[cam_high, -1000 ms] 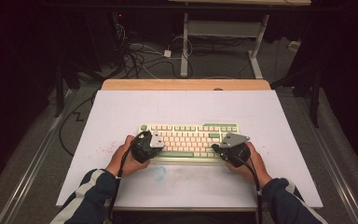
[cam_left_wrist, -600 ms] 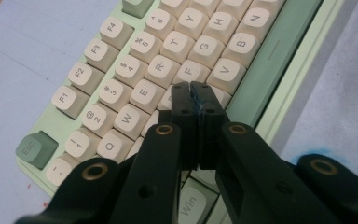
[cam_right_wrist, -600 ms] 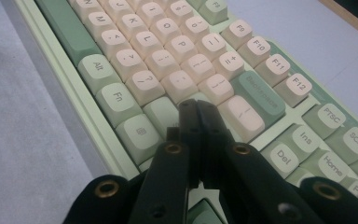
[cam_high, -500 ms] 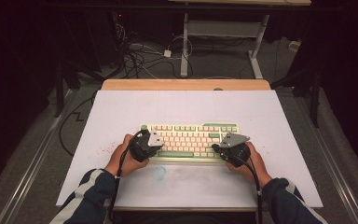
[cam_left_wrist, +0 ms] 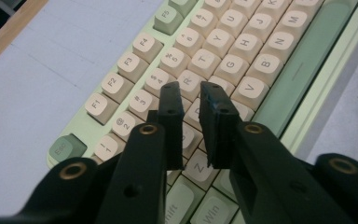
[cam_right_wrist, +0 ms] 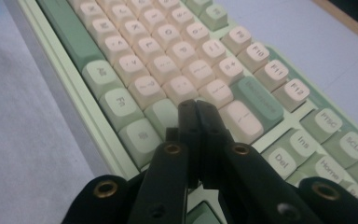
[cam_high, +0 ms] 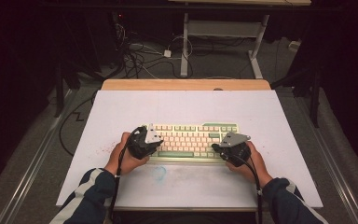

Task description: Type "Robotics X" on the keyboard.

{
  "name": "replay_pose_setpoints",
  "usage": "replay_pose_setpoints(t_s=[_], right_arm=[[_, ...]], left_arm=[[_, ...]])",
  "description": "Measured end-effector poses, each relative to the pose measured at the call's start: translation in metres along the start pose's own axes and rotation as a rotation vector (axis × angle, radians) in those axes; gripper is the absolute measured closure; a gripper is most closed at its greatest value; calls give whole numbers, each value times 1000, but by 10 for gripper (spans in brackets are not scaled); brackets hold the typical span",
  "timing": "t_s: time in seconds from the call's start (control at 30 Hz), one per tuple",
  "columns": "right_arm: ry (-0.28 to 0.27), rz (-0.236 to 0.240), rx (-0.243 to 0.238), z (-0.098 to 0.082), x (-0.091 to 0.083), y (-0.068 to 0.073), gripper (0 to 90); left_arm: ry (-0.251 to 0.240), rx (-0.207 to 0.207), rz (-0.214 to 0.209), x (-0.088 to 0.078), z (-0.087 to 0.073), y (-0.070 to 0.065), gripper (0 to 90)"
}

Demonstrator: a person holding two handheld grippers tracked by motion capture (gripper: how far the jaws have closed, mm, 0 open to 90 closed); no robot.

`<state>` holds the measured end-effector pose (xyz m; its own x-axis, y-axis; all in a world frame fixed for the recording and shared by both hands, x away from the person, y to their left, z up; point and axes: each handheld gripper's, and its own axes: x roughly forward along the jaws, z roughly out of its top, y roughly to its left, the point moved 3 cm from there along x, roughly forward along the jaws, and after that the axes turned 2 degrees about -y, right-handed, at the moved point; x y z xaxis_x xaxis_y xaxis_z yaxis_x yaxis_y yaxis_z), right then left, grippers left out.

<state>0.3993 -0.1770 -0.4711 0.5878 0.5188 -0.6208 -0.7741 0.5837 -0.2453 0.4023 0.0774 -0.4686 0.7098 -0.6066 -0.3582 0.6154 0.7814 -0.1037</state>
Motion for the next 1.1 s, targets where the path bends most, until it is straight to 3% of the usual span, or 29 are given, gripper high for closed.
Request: replay_pose_setpoints(t_s=[0.27,0.5,0.7,0.9,1.0,1.1], right_arm=[[-54,-21,18,9,-10,-6,876],[-88,-45,23,13,-17,-11,790],[-118,-50,32,16,-21,-13,625],[-139,-85,45,19,-24,-15,436],[-153,-129,64,19,-24,-17,327],[-141,-216,79,19,-22,-20,240]], left_arm=[[-83,2,29,-2,8,1,548],[-131,9,45,-4,12,1,449],[-151,8,58,-4,14,2,341],[-166,2,66,-5,15,2,272],[-185,-6,64,-5,17,2,238],[-213,-17,87,-5,20,2,223]])
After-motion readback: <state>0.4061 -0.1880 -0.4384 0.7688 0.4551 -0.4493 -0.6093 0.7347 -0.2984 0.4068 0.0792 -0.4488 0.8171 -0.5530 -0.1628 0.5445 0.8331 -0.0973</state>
